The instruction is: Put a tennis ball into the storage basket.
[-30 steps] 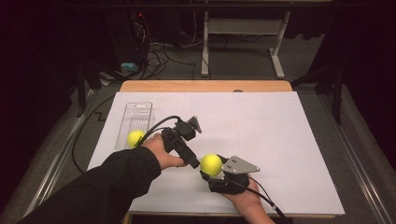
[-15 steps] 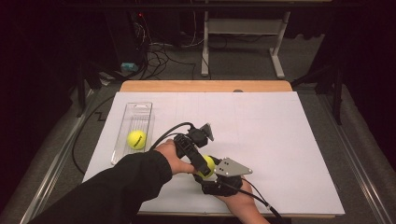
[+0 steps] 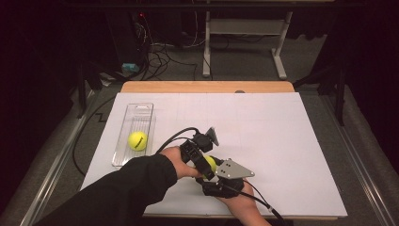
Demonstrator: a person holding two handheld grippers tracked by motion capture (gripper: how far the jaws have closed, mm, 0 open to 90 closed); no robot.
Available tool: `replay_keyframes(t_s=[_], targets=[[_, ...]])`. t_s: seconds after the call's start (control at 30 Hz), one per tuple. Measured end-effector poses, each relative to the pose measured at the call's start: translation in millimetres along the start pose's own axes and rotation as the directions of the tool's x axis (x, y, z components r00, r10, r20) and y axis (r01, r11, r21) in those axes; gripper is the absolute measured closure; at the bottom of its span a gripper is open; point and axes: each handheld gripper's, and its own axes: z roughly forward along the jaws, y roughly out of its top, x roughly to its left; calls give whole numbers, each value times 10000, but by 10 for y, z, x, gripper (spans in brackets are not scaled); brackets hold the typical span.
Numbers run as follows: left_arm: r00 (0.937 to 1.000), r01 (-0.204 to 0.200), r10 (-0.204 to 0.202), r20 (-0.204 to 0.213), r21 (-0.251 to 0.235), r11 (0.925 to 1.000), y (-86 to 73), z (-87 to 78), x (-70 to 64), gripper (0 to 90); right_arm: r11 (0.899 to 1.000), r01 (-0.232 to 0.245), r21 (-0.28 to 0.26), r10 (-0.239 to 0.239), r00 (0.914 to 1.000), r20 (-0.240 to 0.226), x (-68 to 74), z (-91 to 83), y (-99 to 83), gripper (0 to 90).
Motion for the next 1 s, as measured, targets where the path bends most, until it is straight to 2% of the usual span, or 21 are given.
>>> replay_keyframes(t_s=[0.17, 0.2, 0.3, 0.4, 0.43, 0.47, 0.6, 0.77, 0.87, 0.9, 1.0], targets=[[10000, 16, -16, -86, -52, 10000, -2, -9, -9, 269, 10000, -79, 24, 79, 10000, -14, -11, 6, 1, 238], [9999, 8, -8, -127, -48, 10000, -2, -17, -8, 269, 9999, -160, -16, 159, 9996, -215, -22, 6, 3, 197], [9997, 100, -104, -207, -179, 9998, -8, -54, 15, 269, 9993, -374, -7, 374, 9992, -141, -36, 24, -7, 71], [9993, 245, -253, -280, -276, 9993, -29, -90, 57, 269, 9987, -472, 198, 473, 9989, -52, -67, 12, -39, 4], [9992, 287, -295, -282, -294, 9992, -39, -104, 77, 269, 9990, -396, 216, 396, 9992, 0, -83, 4, -51, 0], [9990, 335, -343, -286, -283, 9990, -51, -116, 97, 269, 9983, -551, 212, 549, 9985, 57, -86, -9, -66, 0], [9975, 551, -567, -425, -370, 9978, -107, -178, 182, 269, 9989, -372, 292, 366, 9991, 207, -162, -93, -109, 0], [9933, 863, -895, -728, -463, 9952, -188, -268, 285, 269, 9984, -457, 323, 435, 9970, 646, -285, -216, -155, 0], [9915, 939, -975, -866, -447, 9946, -236, -323, 351, 269, 9976, -645, 260, 619, 9940, 903, -373, -295, -177, 0], [9896, 1081, -1126, -891, -541, 9927, -254, -335, 369, 269, 9978, -616, 258, 588, 9935, 974, -407, -327, -185, 0], [9862, 1260, -1309, -1014, -527, 9906, -310, -384, 442, 269, 9974, -697, 169, 666, 9877, 1418, -513, -429, -212, 0]])
